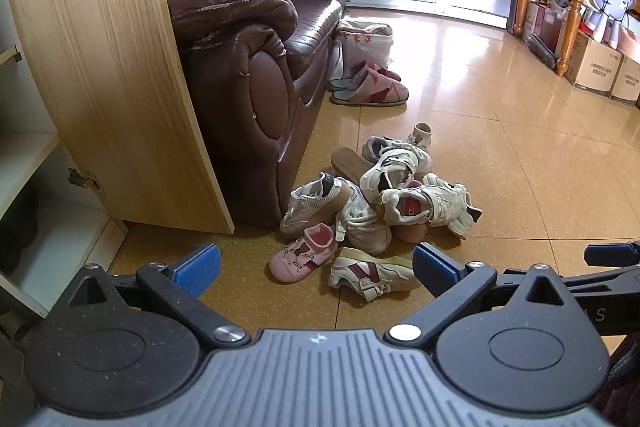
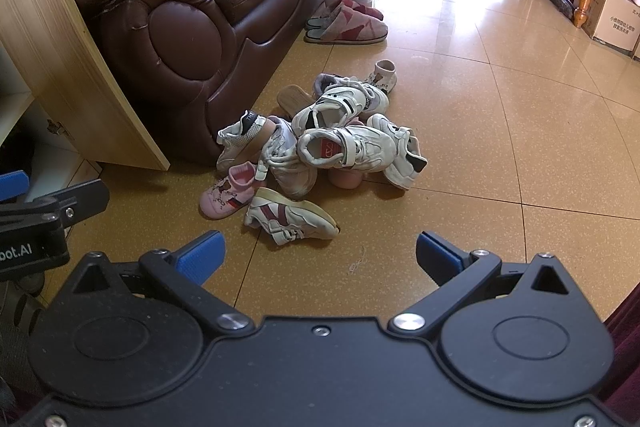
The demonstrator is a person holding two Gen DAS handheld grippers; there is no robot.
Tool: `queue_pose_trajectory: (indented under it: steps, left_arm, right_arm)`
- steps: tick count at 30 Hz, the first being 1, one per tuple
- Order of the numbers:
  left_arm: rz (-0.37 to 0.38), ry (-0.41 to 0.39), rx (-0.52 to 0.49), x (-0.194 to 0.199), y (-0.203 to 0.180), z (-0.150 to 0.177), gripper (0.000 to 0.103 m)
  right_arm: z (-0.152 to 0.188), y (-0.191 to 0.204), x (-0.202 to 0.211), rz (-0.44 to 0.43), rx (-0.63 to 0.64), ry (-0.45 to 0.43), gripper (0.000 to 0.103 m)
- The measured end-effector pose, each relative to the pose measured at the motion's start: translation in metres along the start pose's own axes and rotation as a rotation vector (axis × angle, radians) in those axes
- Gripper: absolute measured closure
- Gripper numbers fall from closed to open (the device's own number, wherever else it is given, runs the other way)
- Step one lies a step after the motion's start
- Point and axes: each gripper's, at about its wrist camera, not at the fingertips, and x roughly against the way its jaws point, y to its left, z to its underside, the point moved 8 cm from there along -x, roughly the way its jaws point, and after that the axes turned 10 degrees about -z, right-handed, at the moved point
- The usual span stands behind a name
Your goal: Organize scattered shoes
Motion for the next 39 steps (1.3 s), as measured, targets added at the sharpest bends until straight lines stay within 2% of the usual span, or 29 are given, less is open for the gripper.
queue_pose_trajectory:
  steps: [28, 33, 39]
  left_arm:
    - [0.003, -0.018, -0.021, 0.004, -0.018, -0.002, 0.000]
    - [0.024, -0.009, 0.007, -0.001, -0.009, -0.004, 0.000]
    - [0.032, -0.045, 0.018, 0.006, -0.016, -0.011, 0.000]
  right_arm:
    - [-0.001, -0.001, 0.004, 0.006, -0.001, -0.008, 0.000]
    - [-0.002, -0.003, 0.007, 0.001, -0.005, -0.013, 0.000]
    - [-0.004, -0.008, 0.015, -0.012, -0.013, -0.029, 0.000]
